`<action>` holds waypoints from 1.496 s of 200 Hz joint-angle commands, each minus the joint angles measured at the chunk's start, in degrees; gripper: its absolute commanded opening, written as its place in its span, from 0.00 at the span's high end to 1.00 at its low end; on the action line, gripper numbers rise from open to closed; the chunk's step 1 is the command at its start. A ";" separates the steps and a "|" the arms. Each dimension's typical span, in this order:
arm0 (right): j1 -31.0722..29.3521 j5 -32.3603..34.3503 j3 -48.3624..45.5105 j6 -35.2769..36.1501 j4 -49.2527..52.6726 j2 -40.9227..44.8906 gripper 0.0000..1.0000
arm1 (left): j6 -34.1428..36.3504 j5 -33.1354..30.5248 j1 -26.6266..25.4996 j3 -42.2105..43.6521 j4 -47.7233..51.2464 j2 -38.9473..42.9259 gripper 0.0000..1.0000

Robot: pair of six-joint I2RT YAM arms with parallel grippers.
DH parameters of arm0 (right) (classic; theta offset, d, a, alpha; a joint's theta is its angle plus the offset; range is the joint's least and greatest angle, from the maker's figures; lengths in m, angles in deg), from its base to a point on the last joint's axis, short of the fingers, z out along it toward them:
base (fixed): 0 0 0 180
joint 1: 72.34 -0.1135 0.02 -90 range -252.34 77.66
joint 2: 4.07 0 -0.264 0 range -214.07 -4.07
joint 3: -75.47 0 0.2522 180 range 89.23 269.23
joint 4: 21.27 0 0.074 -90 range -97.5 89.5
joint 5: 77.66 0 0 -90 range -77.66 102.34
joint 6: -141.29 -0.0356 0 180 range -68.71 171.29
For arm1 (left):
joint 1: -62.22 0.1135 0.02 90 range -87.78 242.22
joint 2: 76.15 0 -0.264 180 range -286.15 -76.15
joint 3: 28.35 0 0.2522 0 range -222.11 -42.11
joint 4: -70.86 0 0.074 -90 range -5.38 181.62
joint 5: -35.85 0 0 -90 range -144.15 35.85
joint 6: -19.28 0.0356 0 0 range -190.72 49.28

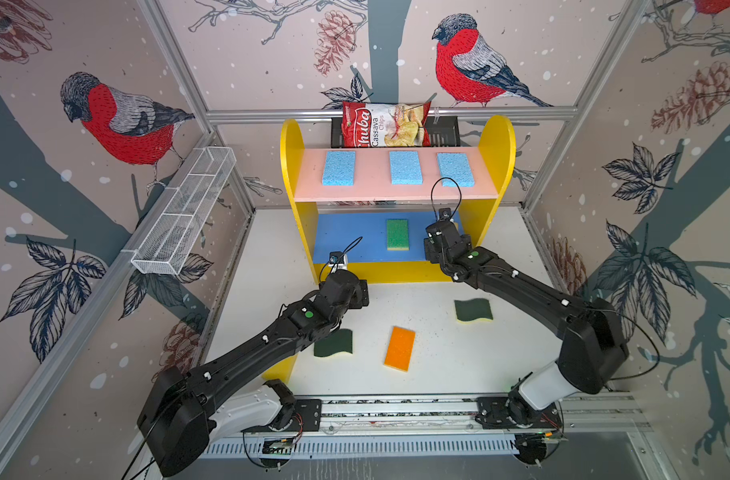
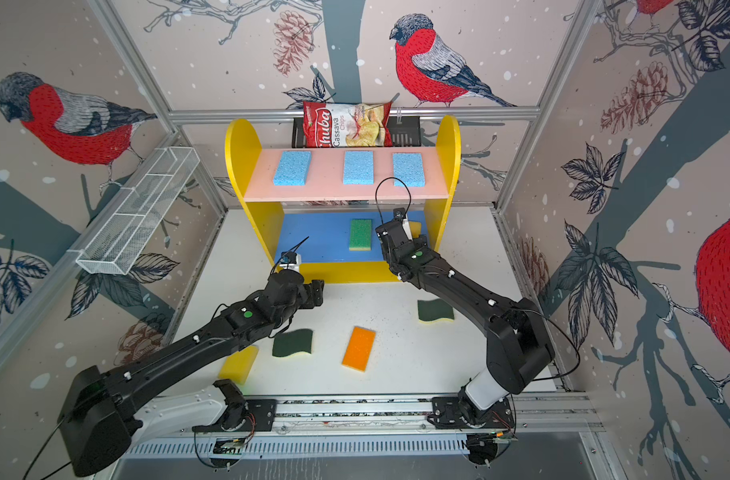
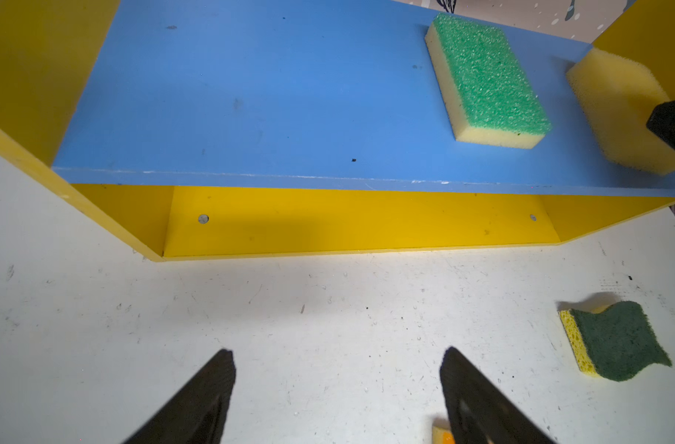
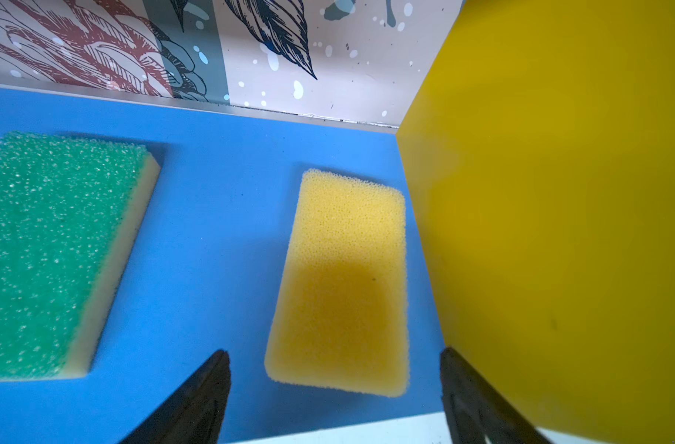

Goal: Place and organize the cleaning sponges onto the shelf
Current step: 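Lower the yellow sponge onto the blue shelf beside the green sponge, then open the right gripper and raise it off the yellow sponge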

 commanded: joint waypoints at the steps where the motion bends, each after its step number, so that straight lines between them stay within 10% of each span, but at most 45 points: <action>1: 0.05 1.37 -0.73 -1.42 0.81 0.38 0.14 | -0.51 0.36 0.00 0.49 0.23 1.10 0.16; 299: 6.55 -10.90 -3.01 -3.37 -5.12 -1.93 0.00 | 0.91 -2.98 -0.02 -0.99 3.34 0.90 0.15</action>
